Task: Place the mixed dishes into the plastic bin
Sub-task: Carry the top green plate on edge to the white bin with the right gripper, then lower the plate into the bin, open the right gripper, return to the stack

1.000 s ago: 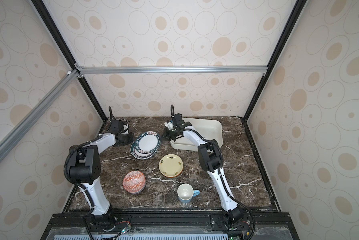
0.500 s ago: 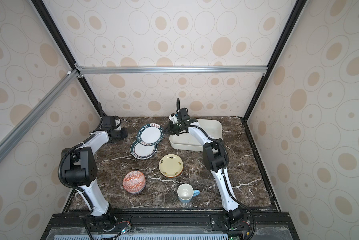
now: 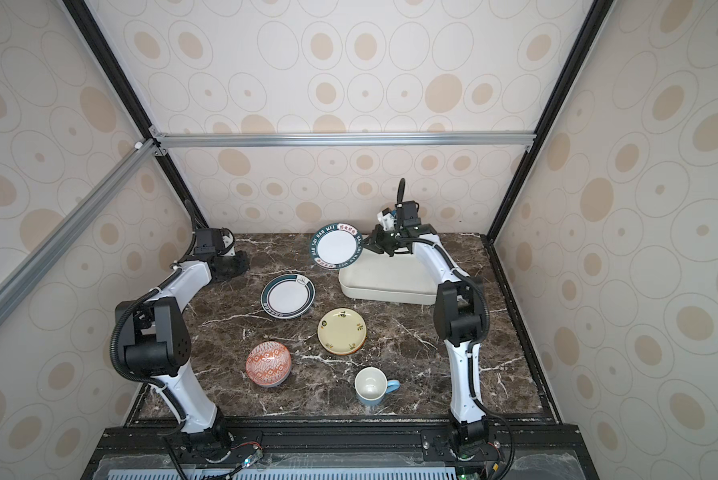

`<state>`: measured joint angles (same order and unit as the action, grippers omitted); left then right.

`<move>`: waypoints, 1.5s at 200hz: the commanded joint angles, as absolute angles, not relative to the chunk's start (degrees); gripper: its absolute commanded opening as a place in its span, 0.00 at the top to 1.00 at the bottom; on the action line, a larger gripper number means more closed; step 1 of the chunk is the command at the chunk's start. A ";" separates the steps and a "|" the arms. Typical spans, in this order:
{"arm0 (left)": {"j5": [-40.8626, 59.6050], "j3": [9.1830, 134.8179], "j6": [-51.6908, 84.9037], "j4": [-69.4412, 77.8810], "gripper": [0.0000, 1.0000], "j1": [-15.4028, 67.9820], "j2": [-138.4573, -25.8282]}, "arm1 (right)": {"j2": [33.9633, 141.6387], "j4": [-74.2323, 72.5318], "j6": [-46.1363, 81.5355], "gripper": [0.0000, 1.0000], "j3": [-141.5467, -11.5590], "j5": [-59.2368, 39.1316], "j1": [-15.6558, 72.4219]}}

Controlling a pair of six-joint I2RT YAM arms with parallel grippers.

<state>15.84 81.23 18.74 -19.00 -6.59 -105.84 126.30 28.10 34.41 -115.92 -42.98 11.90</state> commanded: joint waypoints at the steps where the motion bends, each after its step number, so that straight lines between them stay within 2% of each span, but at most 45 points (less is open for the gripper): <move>1: 16.96 81.75 19.93 -19.61 0.98 -6.53 -104.01 | 121.33 27.18 32.28 1.00 -112.34 -43.28 9.13; 53: 20.14 80.25 20.93 -18.58 0.96 -5.08 -103.72 | 117.56 24.72 31.09 1.00 -102.24 -42.79 4.54; 140: 30.36 87.03 21.12 -17.62 0.94 9.23 -106.13 | 121.73 21.05 31.47 1.00 -97.47 -42.06 4.22; 221: 30.37 86.66 20.76 -18.36 0.93 10.70 -105.27 | 126.04 19.90 31.64 1.00 -96.70 -41.62 3.84; 270: 28.40 85.51 18.88 -20.13 0.86 10.54 -104.46 | 129.10 20.94 31.07 1.00 -97.65 -41.10 3.85; 282: 27.68 84.94 18.36 -20.61 0.85 10.37 -104.07 | 129.44 22.77 30.12 0.94 -98.46 -40.34 3.85; 300: 27.25 83.72 17.75 -21.03 0.83 9.50 -103.26 | 129.31 25.13 28.53 0.80 -99.47 -39.10 3.94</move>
